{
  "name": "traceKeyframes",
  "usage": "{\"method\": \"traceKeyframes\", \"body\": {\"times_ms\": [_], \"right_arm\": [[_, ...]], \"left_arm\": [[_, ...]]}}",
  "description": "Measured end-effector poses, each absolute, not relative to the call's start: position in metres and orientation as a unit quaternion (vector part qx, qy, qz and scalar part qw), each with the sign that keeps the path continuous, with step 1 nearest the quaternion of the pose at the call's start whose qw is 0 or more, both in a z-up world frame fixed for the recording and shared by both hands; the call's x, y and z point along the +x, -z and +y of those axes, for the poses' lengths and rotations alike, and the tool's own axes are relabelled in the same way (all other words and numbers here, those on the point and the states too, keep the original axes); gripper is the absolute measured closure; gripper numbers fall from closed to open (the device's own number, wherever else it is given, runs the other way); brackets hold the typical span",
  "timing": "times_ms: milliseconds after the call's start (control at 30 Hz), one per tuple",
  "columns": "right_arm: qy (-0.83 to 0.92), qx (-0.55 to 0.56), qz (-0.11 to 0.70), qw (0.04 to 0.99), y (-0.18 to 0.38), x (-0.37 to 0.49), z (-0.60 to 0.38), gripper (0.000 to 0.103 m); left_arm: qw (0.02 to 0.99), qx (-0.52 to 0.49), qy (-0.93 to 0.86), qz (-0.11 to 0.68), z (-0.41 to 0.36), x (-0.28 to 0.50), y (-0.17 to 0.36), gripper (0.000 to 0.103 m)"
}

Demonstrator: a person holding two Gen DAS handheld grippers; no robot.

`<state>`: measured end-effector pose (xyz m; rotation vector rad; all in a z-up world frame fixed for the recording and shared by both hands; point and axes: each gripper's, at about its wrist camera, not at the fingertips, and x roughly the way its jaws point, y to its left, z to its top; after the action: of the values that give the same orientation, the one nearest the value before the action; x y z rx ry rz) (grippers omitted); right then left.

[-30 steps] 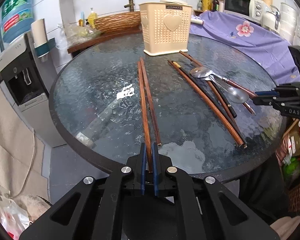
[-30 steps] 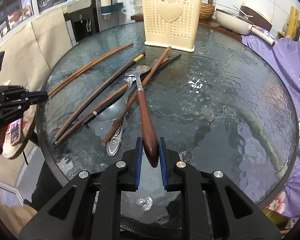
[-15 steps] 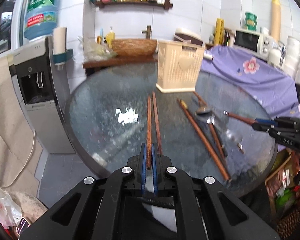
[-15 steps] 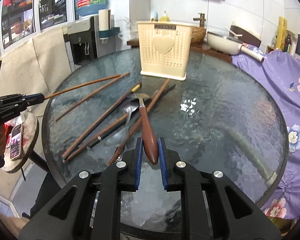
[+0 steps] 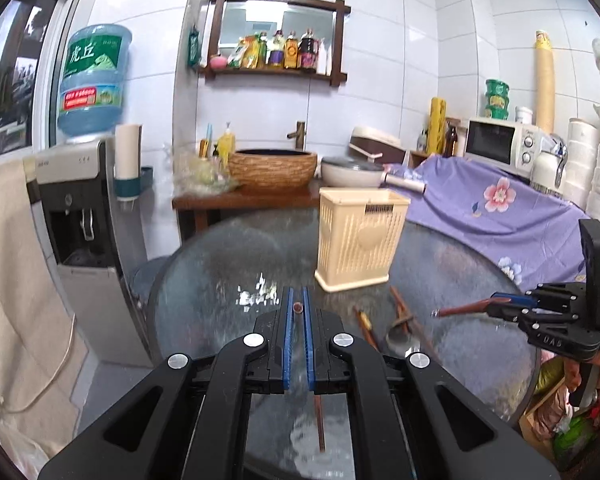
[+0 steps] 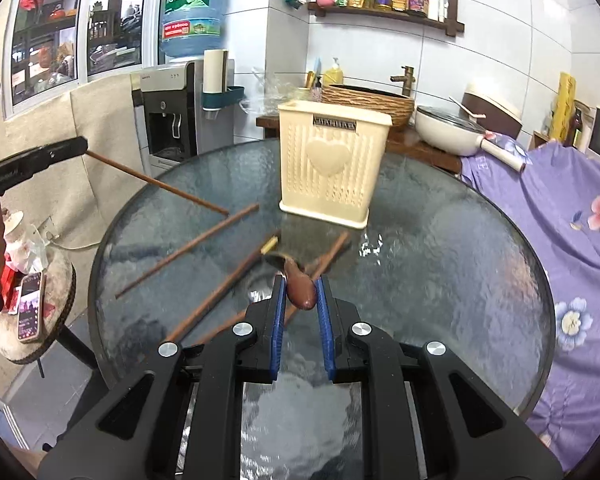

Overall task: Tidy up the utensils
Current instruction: 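Lift the chopsticks with left tool while right tool carries the ladle toward the basket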

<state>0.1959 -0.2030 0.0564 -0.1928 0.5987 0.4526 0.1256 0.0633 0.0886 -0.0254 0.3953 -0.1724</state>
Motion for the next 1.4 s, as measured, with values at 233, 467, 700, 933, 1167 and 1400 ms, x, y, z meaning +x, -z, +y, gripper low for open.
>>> {"method": "traceKeyframes", "body": {"times_ms": [233, 467, 700, 933, 1167, 1400], "right_arm": [[-0.235, -0.093, 0.304, 0.918, -0.082, 0.225, -0.195, 0.087], [-0.245, -0.075, 0.331, 0.908, -0.094, 0.256, -0.194, 0.087], [-0.248, -0.061, 0.365, 0.895, -0.105, 0.288, -0.189, 0.087], [-0.246, -0.093, 0.376, 0.889, -0.119, 0.307, -0.173, 0.087], [-0.248, -0.109, 0.372, 0.888, -0.129, 0.311, -0.162, 0.087], [-0.246, -0.105, 0.363, 0.893, -0.147, 0.314, -0.163, 0.087]], "left_arm": [[0.973, -0.025, 0.109, 0.2, 0.062, 0.15, -0.112, 0.098], [0.971, -0.023, 0.122, 0.205, 0.057, 0.176, -0.132, 0.098], [0.965, -0.018, 0.131, 0.229, 0.053, 0.214, -0.151, 0.098], [0.955, -0.011, 0.138, 0.262, 0.045, 0.248, -0.162, 0.098], [0.95, -0.019, 0.145, 0.277, 0.045, 0.263, -0.166, 0.098], [0.95, -0.023, 0.154, 0.271, 0.044, 0.266, -0.19, 0.098]]}}
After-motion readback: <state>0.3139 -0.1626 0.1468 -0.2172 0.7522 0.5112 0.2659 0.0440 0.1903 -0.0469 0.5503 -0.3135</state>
